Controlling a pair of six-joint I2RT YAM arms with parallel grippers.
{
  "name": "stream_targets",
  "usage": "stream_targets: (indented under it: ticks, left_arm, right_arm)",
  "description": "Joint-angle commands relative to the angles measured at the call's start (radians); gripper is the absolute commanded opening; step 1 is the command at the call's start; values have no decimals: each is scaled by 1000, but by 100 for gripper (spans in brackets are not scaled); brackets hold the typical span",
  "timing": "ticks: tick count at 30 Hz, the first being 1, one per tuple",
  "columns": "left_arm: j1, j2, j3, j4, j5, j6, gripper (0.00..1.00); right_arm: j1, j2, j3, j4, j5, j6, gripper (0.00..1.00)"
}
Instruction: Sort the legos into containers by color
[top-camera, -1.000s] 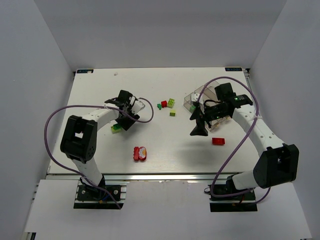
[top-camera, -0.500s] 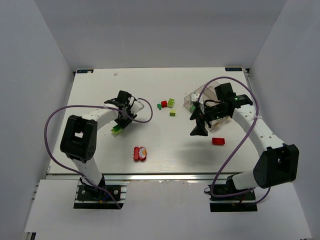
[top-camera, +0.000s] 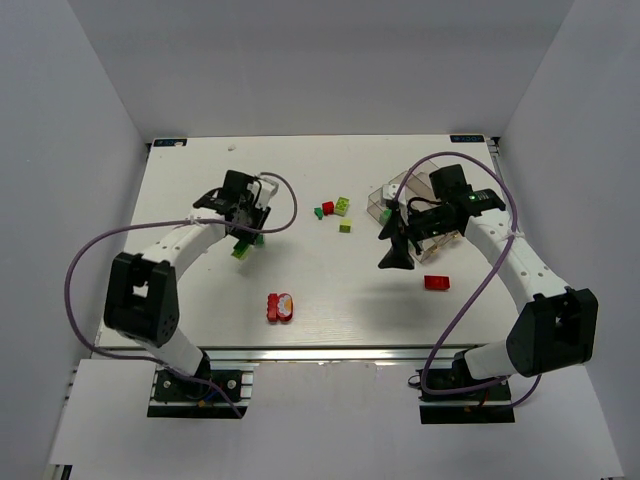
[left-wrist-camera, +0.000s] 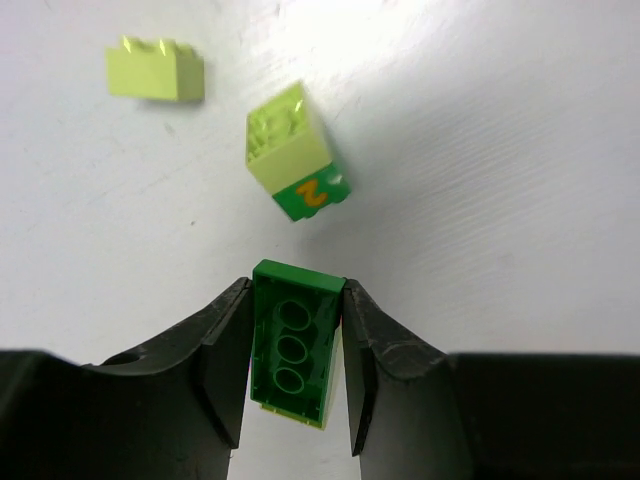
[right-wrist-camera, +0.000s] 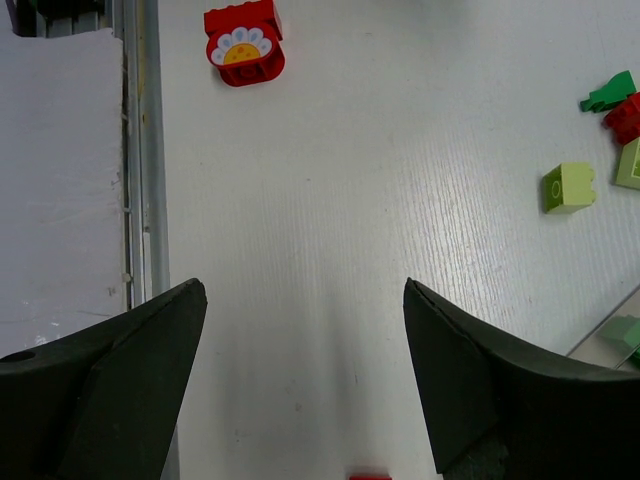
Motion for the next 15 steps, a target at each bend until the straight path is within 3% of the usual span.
stream_targets:
  ticks: [1, 5, 10, 15]
  left_arm:
    - [4, -132, 52, 69, 114, -195, 0]
    - [4, -250, 26, 154, 237, -353, 0]
    - [4, -353, -37, 354, 366, -586, 0]
    - [4, -396, -122, 553, 457, -808, 0]
  right_arm:
    - [14, -25, 35, 47, -27, 57, 84]
    - [72, -15, 39, 112, 0, 163, 75]
    - [108, 14, 56, 315, -45, 554, 60]
    - [122, 58, 104, 481, -86, 934, 64]
